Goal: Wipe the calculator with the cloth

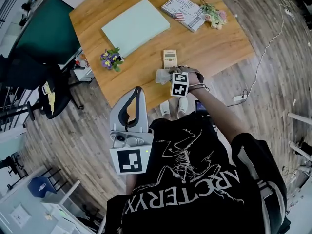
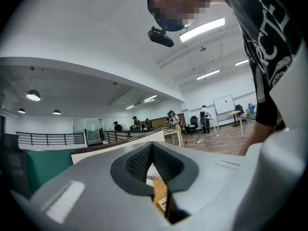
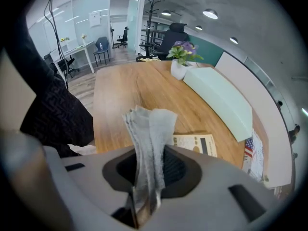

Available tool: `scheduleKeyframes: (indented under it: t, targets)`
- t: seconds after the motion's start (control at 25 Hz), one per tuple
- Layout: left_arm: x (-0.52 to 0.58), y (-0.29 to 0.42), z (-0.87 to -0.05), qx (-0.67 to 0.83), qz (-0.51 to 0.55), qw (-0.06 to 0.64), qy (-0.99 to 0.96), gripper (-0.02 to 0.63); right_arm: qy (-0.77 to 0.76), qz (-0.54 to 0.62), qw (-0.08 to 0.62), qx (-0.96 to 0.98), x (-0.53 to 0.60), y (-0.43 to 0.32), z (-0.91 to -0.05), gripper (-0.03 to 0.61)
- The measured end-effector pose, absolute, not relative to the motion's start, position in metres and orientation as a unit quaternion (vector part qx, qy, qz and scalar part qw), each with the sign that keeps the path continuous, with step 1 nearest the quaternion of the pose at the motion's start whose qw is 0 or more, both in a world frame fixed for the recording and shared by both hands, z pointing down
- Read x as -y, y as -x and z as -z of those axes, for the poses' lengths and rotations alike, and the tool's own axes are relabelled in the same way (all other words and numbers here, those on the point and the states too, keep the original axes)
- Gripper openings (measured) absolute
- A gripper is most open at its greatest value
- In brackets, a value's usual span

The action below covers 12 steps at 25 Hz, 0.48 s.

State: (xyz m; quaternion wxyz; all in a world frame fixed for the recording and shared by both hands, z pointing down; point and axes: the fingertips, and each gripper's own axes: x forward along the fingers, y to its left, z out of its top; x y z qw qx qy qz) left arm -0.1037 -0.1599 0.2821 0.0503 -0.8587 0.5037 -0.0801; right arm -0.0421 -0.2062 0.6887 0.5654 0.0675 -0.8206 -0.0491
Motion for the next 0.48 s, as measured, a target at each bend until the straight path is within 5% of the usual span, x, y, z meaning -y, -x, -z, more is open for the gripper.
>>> scheduleKeyframes:
  t: [0.48]
  targets:
    - [0.167, 0.088, -0.275, -0.482, 0.078, 0.064, 0.87, 0.009, -0.073, 0.022, 0.549, 0.832, 0.173, 0.047, -0.703, 0.095]
